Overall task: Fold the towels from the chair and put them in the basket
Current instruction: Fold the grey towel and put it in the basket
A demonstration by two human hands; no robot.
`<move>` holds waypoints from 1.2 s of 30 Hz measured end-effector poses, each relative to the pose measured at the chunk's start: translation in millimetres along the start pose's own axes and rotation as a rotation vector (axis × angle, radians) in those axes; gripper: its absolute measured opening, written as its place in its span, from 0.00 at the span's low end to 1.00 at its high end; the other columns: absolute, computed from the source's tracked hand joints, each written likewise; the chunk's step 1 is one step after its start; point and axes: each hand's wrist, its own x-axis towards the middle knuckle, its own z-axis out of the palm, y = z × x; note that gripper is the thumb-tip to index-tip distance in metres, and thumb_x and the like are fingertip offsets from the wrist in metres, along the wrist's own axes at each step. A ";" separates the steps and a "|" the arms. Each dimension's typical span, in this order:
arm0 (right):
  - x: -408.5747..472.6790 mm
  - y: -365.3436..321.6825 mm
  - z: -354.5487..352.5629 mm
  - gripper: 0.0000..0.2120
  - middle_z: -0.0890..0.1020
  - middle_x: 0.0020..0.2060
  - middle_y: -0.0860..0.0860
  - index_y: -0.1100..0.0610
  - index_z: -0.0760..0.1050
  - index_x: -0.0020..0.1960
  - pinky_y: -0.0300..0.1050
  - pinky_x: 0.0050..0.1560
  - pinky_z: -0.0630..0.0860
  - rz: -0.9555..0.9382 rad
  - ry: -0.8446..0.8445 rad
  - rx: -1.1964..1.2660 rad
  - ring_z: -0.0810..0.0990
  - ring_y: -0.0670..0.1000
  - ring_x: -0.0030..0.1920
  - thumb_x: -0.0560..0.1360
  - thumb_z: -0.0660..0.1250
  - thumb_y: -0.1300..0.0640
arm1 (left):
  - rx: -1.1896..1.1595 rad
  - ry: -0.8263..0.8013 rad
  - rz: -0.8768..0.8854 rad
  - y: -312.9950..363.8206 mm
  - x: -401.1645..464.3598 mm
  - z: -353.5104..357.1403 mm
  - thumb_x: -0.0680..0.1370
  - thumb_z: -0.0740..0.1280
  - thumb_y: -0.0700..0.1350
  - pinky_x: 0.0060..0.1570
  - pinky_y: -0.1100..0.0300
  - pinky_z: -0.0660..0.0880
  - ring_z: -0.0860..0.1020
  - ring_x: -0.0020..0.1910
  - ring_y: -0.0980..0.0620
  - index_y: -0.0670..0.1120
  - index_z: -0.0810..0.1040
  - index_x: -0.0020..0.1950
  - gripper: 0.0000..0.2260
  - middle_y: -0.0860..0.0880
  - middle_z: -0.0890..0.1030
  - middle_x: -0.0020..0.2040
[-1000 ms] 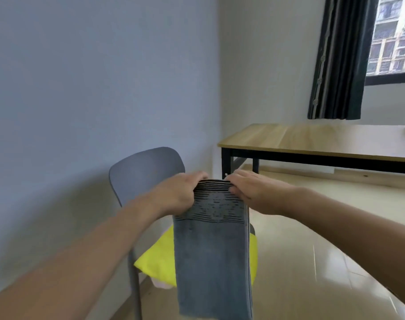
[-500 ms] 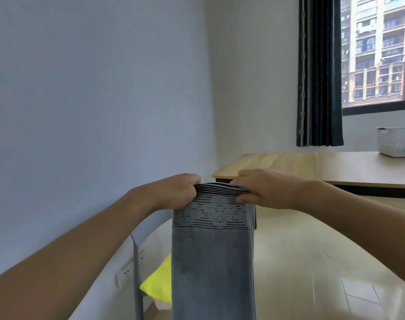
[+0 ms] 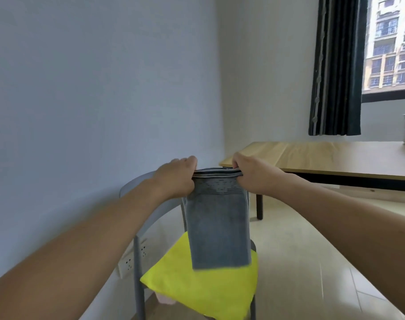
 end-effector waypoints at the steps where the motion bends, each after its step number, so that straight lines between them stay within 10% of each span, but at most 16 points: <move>1: 1.5 0.2 3.6 0.07 0.72 0.35 0.51 0.56 0.64 0.48 0.43 0.30 0.64 -0.009 0.023 0.006 0.68 0.50 0.32 0.73 0.57 0.65 | 0.048 0.034 0.025 -2.2 1.0 0.6 0.71 0.60 0.35 0.34 0.56 0.62 0.68 0.42 0.48 0.45 0.65 0.47 0.08 0.48 0.70 0.41; 6: -8.1 8.1 43.6 0.07 0.72 0.37 0.50 0.52 0.64 0.43 0.40 0.30 0.63 0.017 -0.133 0.016 0.68 0.49 0.33 0.74 0.60 0.62 | 0.101 -0.069 0.075 -15.8 -8.0 38.1 0.70 0.62 0.39 0.44 0.52 0.71 0.70 0.49 0.47 0.44 0.70 0.44 0.04 0.48 0.70 0.47; 13: -45.1 31.4 173.6 0.07 0.72 0.38 0.50 0.54 0.66 0.45 0.43 0.34 0.68 0.094 -0.911 -0.206 0.71 0.54 0.40 0.73 0.65 0.59 | -0.161 -0.959 0.064 -9.8 -65.3 176.3 0.72 0.68 0.43 0.38 0.59 0.71 0.74 0.38 0.52 0.47 0.77 0.51 0.08 0.49 0.79 0.42; 16: -41.1 42.1 211.1 0.18 0.78 0.54 0.57 0.59 0.68 0.63 0.50 0.50 0.80 0.189 -1.151 -0.147 0.78 0.54 0.43 0.75 0.67 0.58 | -0.249 -1.201 0.040 -13.1 -64.5 212.7 0.76 0.69 0.48 0.46 0.58 0.74 0.75 0.44 0.52 0.47 0.76 0.59 0.13 0.53 0.77 0.42; 26: 81.1 114.6 292.4 0.07 0.78 0.45 0.54 0.58 0.74 0.49 0.49 0.48 0.78 0.173 -0.613 -0.262 0.79 0.57 0.48 0.72 0.63 0.58 | -0.328 -0.646 -0.189 -78.7 49.4 312.7 0.78 0.61 0.51 0.41 0.55 0.67 0.72 0.43 0.47 0.45 0.69 0.46 0.10 0.46 0.75 0.45; 29: 89.0 125.3 322.2 0.05 0.74 0.38 0.52 0.58 0.73 0.47 0.42 0.38 0.71 0.187 -0.631 -0.314 0.74 0.56 0.43 0.73 0.60 0.62 | -0.316 -0.676 -0.236 -84.6 62.1 354.9 0.78 0.62 0.50 0.37 0.55 0.64 0.72 0.44 0.47 0.46 0.67 0.49 0.09 0.49 0.73 0.42; 33: 83.9 131.2 336.4 0.17 0.78 0.56 0.57 0.59 0.72 0.63 0.47 0.52 0.75 0.170 -0.629 -0.161 0.75 0.58 0.55 0.74 0.60 0.63 | -0.354 -0.710 -0.229 -85.0 67.1 369.5 0.76 0.62 0.45 0.37 0.57 0.68 0.73 0.43 0.48 0.46 0.70 0.56 0.10 0.46 0.77 0.46; 36: 87.8 125.4 322.8 0.13 0.80 0.47 0.54 0.55 0.76 0.53 0.47 0.46 0.76 0.108 -0.602 -0.241 0.78 0.57 0.49 0.69 0.65 0.56 | -0.316 -0.660 -0.170 -83.4 70.7 348.5 0.73 0.61 0.39 0.33 0.58 0.66 0.73 0.39 0.46 0.44 0.74 0.44 0.03 0.44 0.76 0.41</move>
